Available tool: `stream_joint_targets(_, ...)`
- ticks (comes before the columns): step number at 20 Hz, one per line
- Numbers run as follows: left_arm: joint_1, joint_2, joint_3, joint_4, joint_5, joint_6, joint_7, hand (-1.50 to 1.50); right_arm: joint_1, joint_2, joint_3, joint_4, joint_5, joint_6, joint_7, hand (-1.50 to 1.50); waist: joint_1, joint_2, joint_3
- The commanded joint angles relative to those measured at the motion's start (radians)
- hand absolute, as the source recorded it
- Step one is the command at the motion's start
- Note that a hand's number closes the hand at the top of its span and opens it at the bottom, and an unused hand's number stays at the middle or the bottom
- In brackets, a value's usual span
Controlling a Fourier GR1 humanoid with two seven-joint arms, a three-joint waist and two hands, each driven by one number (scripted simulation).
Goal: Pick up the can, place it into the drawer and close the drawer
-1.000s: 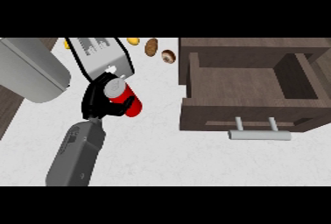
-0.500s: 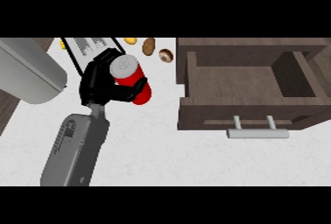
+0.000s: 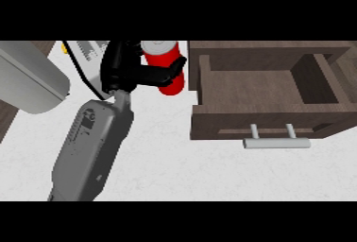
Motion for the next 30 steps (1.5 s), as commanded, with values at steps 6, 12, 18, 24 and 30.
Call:
stream_joint_targets(6, -0.202, -0.002, -0.122, 0.149, 0.065, 0.186, 0.000, 1.50, -0.018, -0.002, 0.005, -0.021, -0.013, -0.014, 0.035, -1.50, -0.009, 0.002, 0.000)
stream_joint_targets(12, -0.355, -0.002, -0.145, 0.292, 0.119, 0.245, -0.028, 1.50, -0.051, 0.004, 0.019, 0.010, 0.023, -0.015, 0.015, -1.50, -0.016, 0.003, 0.000)
stream_joint_targets(18, -0.464, -0.002, -0.193, 0.420, 0.213, 0.275, -0.080, 1.50, -0.025, 0.033, 0.049, 0.052, 0.076, 0.050, -0.060, -1.50, -0.029, 0.005, 0.001)
stream_joint_targets(24, -0.555, -0.002, -0.197, 0.599, 0.309, 0.257, -0.157, 1.50, -0.046, 0.011, 0.017, 0.058, 0.022, 0.044, -0.019, -1.50, -0.043, 0.011, 0.001)
stream_joint_targets(30, -0.645, -0.002, -0.294, 0.649, 0.402, 0.311, -0.142, 1.50, -0.070, 0.003, 0.026, 0.000, 0.024, -0.008, 0.026, -1.50, -0.043, 0.009, 0.001)
